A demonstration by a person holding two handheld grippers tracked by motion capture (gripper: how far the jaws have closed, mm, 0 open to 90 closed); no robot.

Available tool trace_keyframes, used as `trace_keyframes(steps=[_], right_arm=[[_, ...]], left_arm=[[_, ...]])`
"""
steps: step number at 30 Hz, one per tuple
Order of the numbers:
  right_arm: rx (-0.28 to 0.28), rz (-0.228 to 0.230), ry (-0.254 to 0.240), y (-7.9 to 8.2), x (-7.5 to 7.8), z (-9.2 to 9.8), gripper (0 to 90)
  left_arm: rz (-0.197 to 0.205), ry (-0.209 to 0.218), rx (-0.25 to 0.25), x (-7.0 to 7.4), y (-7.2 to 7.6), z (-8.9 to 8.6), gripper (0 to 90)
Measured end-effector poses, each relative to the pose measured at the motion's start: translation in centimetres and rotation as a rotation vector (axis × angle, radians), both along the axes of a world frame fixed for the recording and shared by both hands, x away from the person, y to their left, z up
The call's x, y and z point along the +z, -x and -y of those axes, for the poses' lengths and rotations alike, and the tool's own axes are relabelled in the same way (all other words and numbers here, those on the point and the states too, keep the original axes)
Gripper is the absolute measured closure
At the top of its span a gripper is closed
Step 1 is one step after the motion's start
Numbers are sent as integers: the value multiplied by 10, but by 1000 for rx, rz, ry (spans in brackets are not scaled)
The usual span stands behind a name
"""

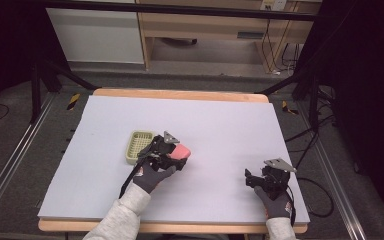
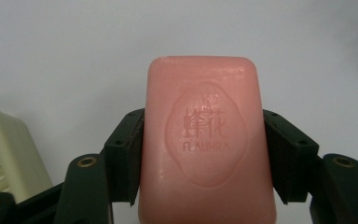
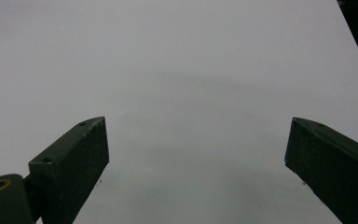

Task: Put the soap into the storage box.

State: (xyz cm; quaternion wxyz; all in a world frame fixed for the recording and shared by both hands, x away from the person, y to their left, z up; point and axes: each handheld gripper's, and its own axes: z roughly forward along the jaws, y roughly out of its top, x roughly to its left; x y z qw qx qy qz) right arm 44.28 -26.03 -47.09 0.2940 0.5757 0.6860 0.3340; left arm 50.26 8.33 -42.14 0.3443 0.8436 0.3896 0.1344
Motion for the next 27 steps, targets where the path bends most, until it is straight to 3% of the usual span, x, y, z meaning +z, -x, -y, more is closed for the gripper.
trace_keyframes(steps=[27], right_arm=[[2, 1, 4, 0, 0, 0, 65]], left_arm=[[25, 22, 73, 17, 4, -50, 376]])
